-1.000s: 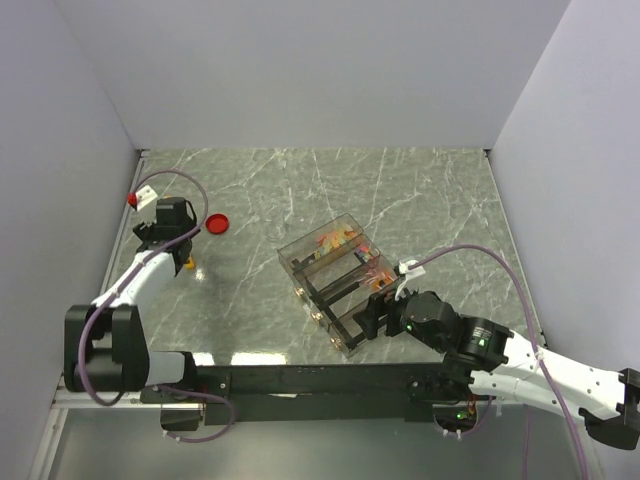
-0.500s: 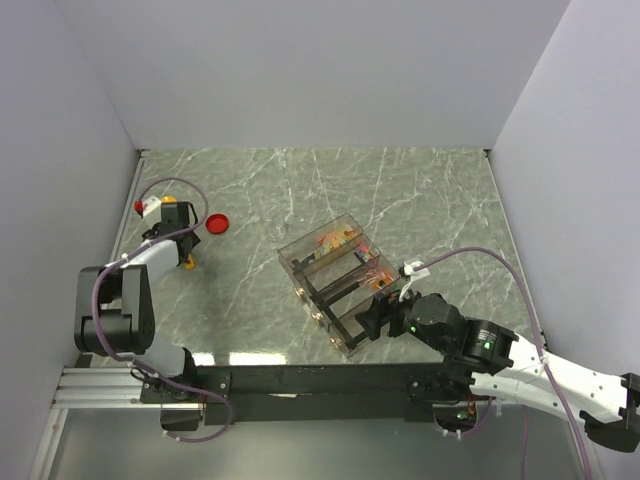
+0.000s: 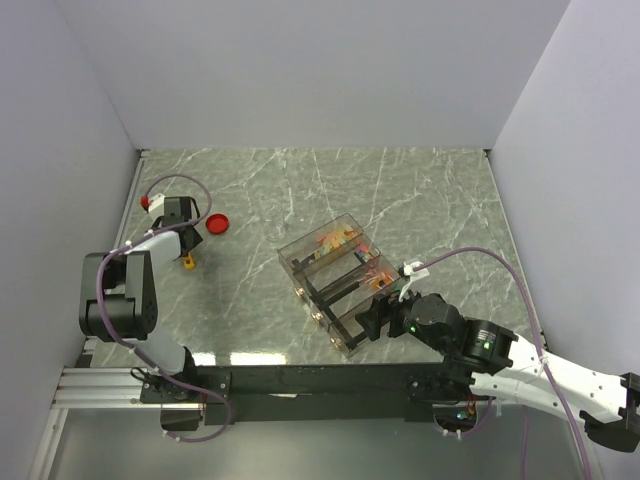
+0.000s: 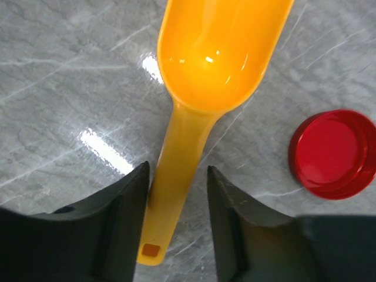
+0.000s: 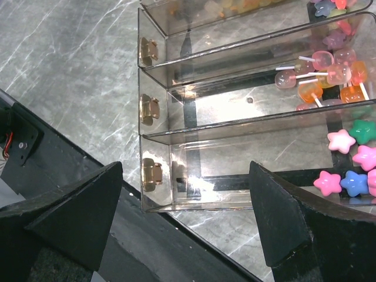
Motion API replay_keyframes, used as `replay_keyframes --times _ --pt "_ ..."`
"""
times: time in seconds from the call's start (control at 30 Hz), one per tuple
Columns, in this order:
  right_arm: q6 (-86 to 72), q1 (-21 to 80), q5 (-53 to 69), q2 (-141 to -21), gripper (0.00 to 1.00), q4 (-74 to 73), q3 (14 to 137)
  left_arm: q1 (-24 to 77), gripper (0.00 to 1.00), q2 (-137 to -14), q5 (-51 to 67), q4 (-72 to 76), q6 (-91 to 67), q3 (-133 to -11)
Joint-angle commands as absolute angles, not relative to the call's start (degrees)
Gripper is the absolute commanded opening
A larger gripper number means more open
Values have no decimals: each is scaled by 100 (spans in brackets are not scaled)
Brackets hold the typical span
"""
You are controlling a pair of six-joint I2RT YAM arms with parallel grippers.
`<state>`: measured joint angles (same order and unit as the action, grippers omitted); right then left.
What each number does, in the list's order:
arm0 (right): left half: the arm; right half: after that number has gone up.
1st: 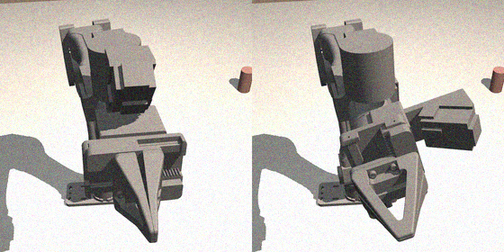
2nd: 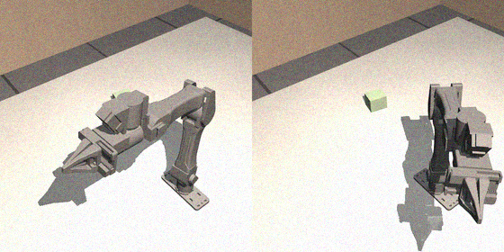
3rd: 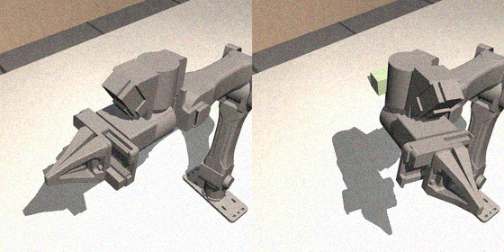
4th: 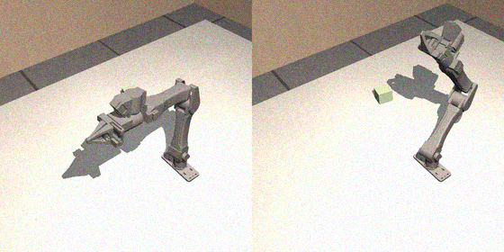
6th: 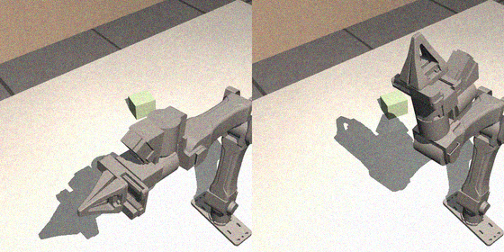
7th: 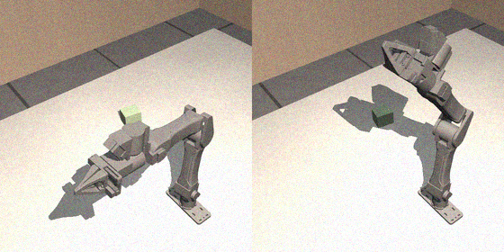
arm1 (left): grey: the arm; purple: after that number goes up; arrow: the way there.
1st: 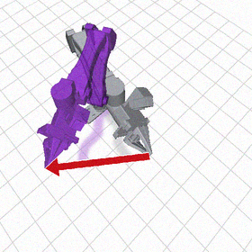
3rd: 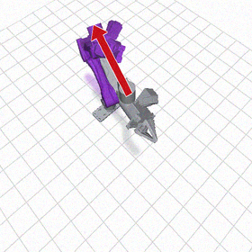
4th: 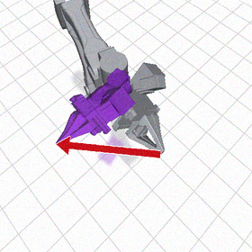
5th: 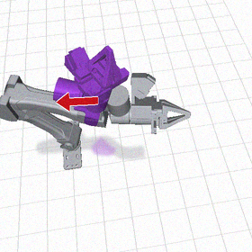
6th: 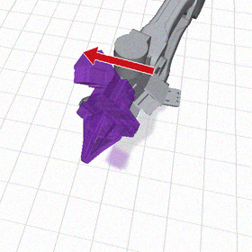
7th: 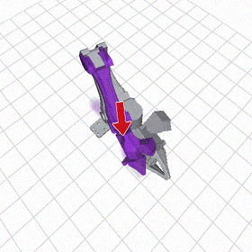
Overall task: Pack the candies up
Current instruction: Pick up the spatula from the center of the board.
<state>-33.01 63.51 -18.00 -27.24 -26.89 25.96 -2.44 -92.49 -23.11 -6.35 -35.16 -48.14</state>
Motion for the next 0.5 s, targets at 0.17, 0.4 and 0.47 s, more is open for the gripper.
replay_keyframes --times 0.17,0.4,0.47 --pt "-3349 6346 -1907 -2680 93 -2646 2593 -255 32 -9123 -2276 -878 -3419 -5045" --pt "-3252 6354 -1855 -2865 93 -2602 2786 -150 13 -8509 -2531 -1423 -3173 -5177" --pt "-3234 6354 -1793 -2944 94 -2558 2891 -36 12 -8184 -2566 -1555 -3007 -5212"
